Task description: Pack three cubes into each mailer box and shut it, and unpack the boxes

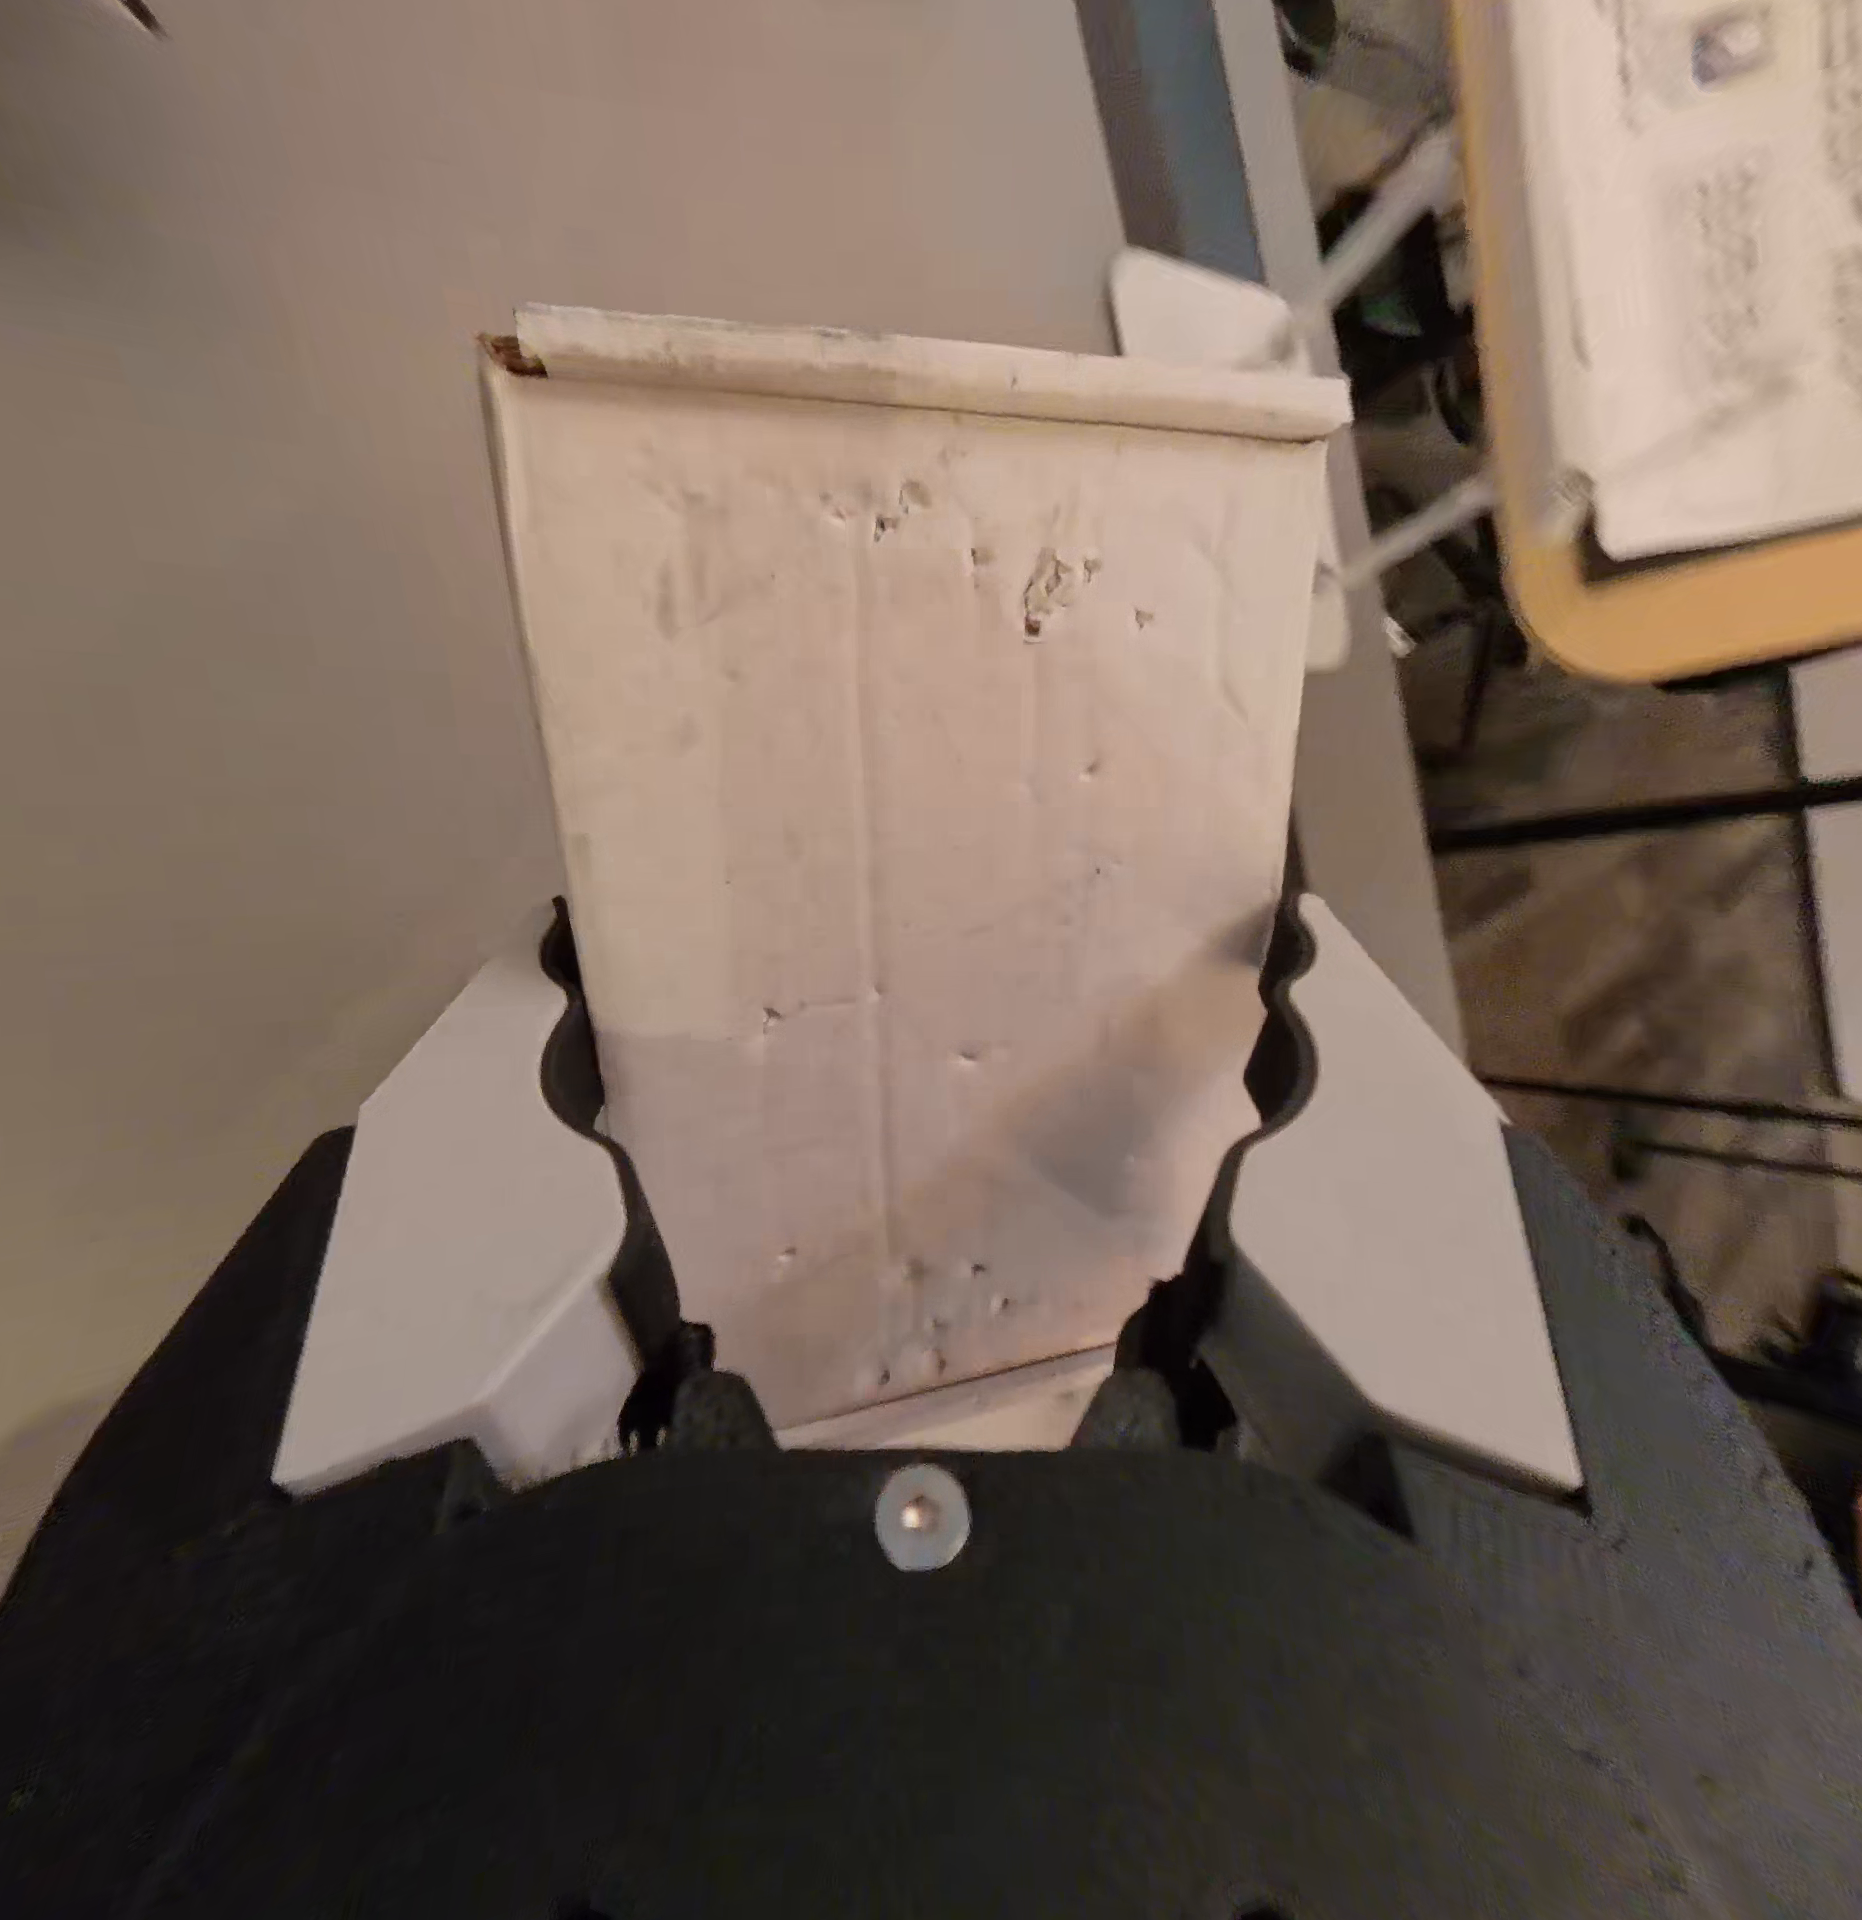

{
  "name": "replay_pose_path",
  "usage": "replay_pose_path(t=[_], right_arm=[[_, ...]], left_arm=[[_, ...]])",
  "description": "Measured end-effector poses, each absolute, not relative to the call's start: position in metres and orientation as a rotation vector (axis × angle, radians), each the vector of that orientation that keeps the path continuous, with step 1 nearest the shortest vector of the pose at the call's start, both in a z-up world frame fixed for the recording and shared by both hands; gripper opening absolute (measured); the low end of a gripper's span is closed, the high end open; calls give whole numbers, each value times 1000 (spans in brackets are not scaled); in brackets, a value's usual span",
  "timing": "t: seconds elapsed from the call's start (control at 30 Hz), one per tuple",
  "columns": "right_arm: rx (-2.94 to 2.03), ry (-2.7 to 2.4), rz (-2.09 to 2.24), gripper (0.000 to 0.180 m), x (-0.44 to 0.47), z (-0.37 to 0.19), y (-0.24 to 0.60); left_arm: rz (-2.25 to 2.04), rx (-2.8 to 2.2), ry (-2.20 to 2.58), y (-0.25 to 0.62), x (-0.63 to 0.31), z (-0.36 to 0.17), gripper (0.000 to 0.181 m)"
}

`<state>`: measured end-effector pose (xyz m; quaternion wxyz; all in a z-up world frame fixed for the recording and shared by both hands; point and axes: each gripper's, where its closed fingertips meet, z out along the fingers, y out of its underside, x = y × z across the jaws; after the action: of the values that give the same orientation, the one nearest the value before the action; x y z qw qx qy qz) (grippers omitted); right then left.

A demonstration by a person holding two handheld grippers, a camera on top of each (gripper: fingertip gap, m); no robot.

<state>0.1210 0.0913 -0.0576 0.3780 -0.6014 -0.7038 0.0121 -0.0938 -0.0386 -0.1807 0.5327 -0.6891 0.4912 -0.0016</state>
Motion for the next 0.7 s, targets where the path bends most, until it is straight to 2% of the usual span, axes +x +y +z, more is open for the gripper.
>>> replay_pose_path(t=[0.13, 0.33, 0.7], right_arm=[[-1633, -1857, -268, 127, 204, -58, 145], [-1769, -2004, -457, 127, 286, -99, 182], [-1782, -2276, -498, 128, 292, -194, 195]], left_arm=[[-9, -1665, 1140, -20, -87, -188, 24], [-34, -1699, 1112, 6, -70, -204, 22], [-54, -1732, 1107, 14, -67, -211, 19]])
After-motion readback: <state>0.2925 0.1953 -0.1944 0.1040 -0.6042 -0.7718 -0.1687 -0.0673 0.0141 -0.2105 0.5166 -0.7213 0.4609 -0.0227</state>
